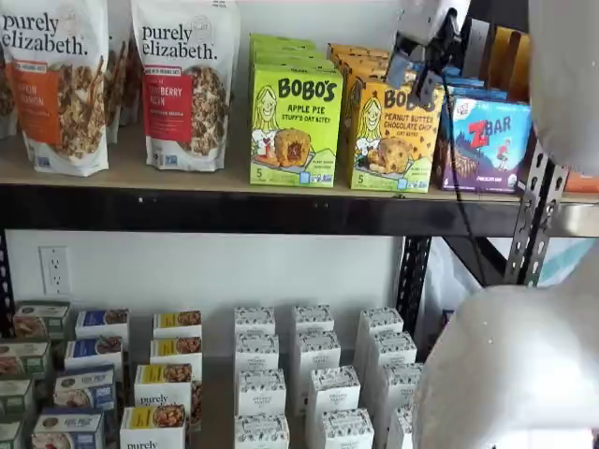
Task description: Pick up the orange box on the top shelf, the fifth box from the left
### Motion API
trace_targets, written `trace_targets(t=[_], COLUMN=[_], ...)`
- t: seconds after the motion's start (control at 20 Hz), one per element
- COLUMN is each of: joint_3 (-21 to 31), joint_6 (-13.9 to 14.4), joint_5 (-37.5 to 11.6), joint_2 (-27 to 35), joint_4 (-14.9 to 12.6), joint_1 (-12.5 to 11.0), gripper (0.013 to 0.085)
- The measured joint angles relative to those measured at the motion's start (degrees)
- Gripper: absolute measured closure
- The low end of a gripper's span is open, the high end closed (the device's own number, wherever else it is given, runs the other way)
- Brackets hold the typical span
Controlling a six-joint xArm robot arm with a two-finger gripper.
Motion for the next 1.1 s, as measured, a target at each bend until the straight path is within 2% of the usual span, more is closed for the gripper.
trace_targets(t=[0.1,0.5,0.7,0.8,1.1], joint_3=[0.63,1.87,6.88,7.57,5.13], joint_6=[-0.06,-0.78,-1.46,-1.66,-1.98], joint_5=[-1.39,-3.88,-12.71,-14.96,-15.89], joint_2=[-0.62,-1.81,-5.45,-5.86,-3.52], joint_4=[-0.57,-0.01,1.88,2.30,2.28], joint_1=[0.16,-0.75,-1.53,-1.73,-2.03], gripper=[0.0130,0.0130,0.0130,0.0130,0.0130])
